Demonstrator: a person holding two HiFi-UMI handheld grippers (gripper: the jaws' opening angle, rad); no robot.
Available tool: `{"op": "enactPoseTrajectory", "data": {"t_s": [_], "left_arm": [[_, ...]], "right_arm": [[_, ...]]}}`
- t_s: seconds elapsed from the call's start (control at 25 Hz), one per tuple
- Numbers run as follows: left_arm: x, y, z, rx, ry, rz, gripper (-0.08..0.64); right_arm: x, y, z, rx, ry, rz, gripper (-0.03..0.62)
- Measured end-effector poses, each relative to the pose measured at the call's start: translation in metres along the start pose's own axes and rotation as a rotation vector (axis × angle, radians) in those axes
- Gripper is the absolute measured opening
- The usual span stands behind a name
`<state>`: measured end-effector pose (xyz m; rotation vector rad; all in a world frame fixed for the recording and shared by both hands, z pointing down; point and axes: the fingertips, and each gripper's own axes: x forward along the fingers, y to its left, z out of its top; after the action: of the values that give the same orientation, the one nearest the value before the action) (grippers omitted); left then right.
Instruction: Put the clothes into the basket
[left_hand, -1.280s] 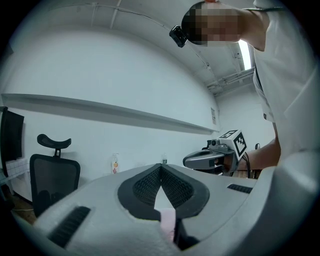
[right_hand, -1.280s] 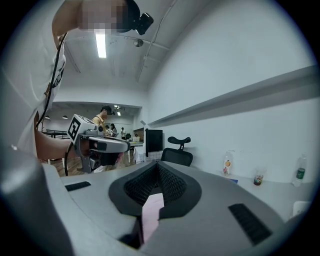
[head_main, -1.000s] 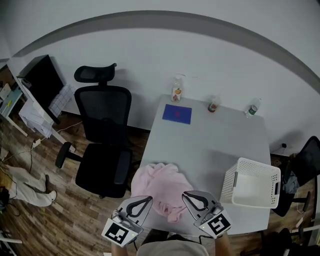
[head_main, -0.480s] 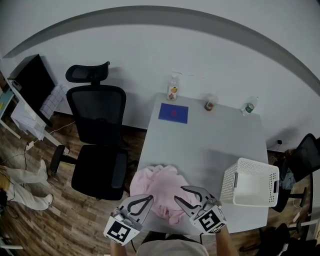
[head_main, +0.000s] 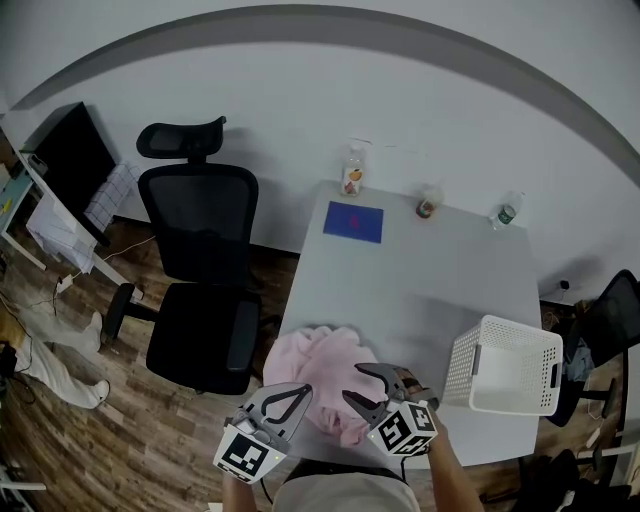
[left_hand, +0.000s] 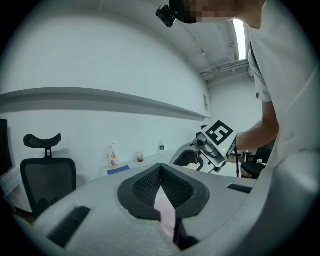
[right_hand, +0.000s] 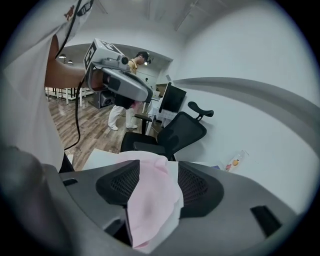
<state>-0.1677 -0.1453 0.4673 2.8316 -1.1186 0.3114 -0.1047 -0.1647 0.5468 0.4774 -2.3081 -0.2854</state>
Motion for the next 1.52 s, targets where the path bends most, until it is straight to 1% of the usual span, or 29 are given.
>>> {"op": "enactPoseTrajectory", "data": {"t_s": [0.2,0.28,0.32,0.44,0.56,0.72,0.88,0.96,1.0,1.12,1.28,1.4,1.52], "left_arm": [[0.006,-0.005,-0.007,-0.015,0.013,-0.005,0.006],[0.009,-0.007,-0.012,-0.007,0.018,-0.01,0.006],[0.011,-0.008,-0.013,-0.004,0.02,-0.013,0.006],[0.015,-0.01,-0.014,-0.032,0.03,-0.011,0.006],[0.019,-0.011,-0.017,-0.033,0.04,-0.013,0.006],[0.02,-0.009,-0.019,-0.037,0.041,-0.015,0.006],[0.02,-0.01,-0.021,-0.026,0.05,-0.017,0.006],[0.02,-0.01,-0.024,-0.006,0.051,-0.023,0.006],[0.02,-0.011,-0.025,-0.007,0.054,-0.023,0.006],[0.019,-0.012,-0.026,-0.046,0.063,-0.012,0.006],[0.019,-0.012,-0.029,-0.028,0.068,-0.02,0.006],[0.02,-0.014,-0.032,-0.029,0.074,-0.021,0.006],[0.02,-0.015,-0.035,-0.003,0.078,-0.031,0.006]], "right_arm": [[0.015,0.006,-0.014,0.011,0.019,0.061,0.254],[0.02,0.008,-0.021,0.008,0.032,0.085,0.262],[0.022,0.01,-0.025,0.006,0.04,0.097,0.267],[0.031,0.014,-0.036,-0.017,0.072,0.131,0.285],[0.039,0.02,-0.047,-0.031,0.099,0.162,0.302],[0.052,0.029,-0.059,-0.02,0.133,0.218,0.349],[0.065,0.037,-0.071,-0.018,0.169,0.266,0.419],[0.07,0.041,-0.076,-0.021,0.181,0.287,0.443],[0.073,0.042,-0.078,-0.023,0.184,0.295,0.45],[0.078,0.046,-0.08,-0.018,0.18,0.316,0.473],[0.086,0.053,-0.083,-0.002,0.181,0.351,0.516],[0.094,0.062,-0.094,0.011,0.202,0.387,0.572],[0.105,0.069,-0.107,0.017,0.225,0.397,0.574]]}}
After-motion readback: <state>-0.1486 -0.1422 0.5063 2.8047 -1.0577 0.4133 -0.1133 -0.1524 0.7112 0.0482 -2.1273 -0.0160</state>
